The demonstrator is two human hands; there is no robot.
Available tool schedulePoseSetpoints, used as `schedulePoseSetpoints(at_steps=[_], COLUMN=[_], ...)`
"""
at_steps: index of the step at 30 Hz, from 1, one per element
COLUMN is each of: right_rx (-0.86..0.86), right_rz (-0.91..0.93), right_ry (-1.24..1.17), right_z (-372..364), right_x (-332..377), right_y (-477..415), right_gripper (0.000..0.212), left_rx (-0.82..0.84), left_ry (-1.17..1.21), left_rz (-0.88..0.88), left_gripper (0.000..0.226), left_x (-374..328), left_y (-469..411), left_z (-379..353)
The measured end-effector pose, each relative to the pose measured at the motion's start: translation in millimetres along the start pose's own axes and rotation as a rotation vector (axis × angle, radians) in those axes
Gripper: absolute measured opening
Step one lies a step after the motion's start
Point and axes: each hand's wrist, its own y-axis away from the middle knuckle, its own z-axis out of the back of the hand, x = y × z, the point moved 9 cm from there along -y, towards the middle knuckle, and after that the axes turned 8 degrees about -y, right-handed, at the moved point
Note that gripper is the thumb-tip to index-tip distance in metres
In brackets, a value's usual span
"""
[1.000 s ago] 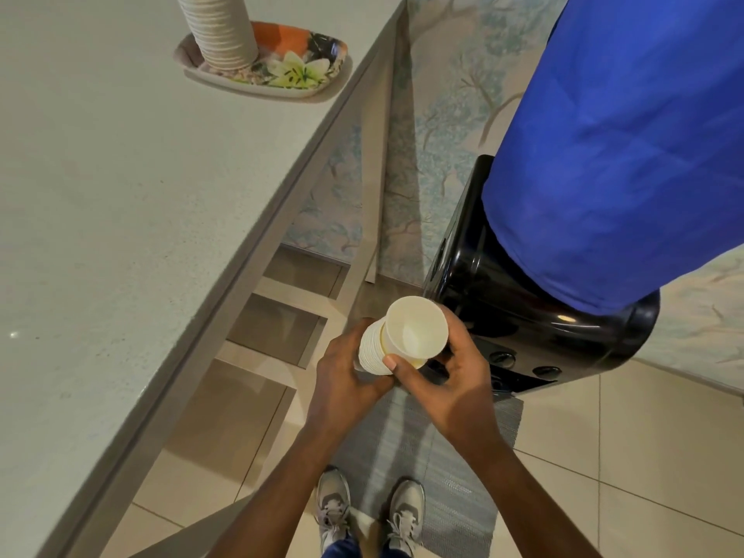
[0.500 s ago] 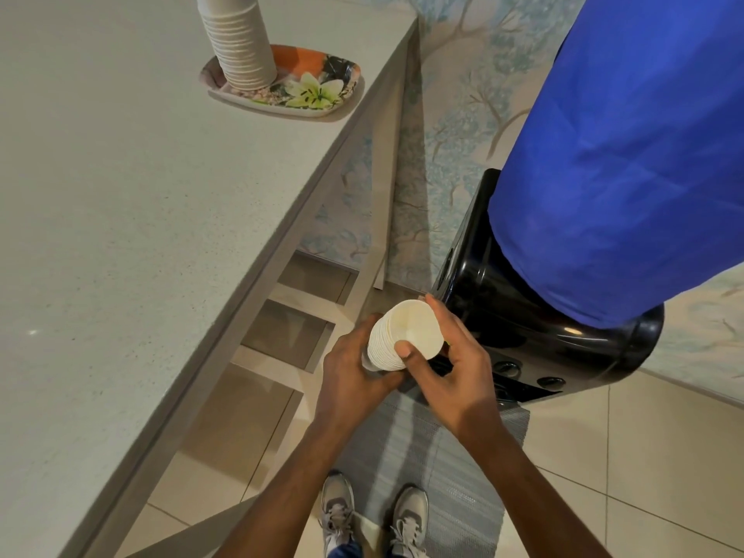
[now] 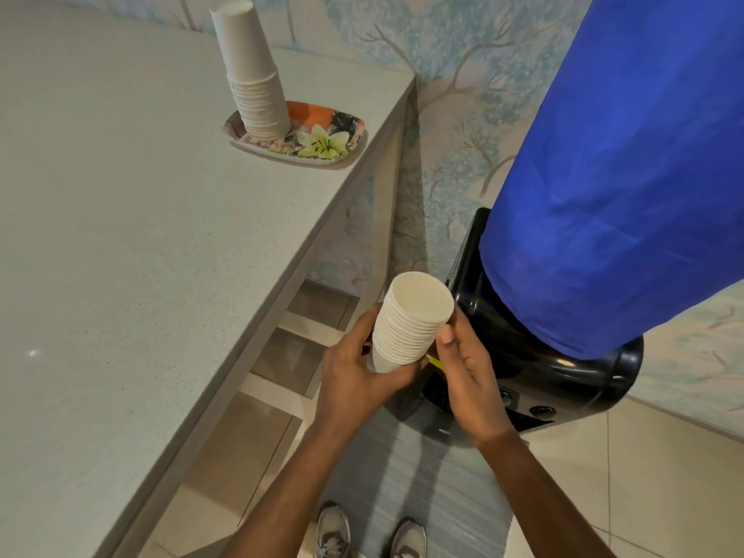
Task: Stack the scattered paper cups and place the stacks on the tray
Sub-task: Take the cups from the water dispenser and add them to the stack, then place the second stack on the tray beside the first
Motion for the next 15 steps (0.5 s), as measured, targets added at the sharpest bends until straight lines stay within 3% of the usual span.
schedulePoseSetpoints(at_steps=[3, 8, 11, 15], right_rx=[0.1, 0.183, 0.179, 0.085], right_rz=[-0.034, -0.03, 0.002, 0.058], right_ry=[0.033, 0.087, 0.069, 0.023], right_z=[-10.8, -24.6, -31.7, -34.7], right_x=[3.1, 21.8, 35.3, 52.6], right_y=[-0.9, -11.1, -21.0, -34.2], right_gripper=[0.085, 0.088, 0.08, 0.068], left_rx=[-0.036, -0.107, -0.119, -0.114], left_ry=[0.069, 0.111, 0.094, 0.057], left_rz=[-0.016, -0.008, -0.062, -0.116], left_gripper=[0.083, 0.114, 0.126, 0.125], left_x=[-21.6, -50.7, -65.5, -78.3], left_y=[-15.4, -43.8, -61.6, -81.4], left_z=[14.9, 47.1, 64.8, 82.4])
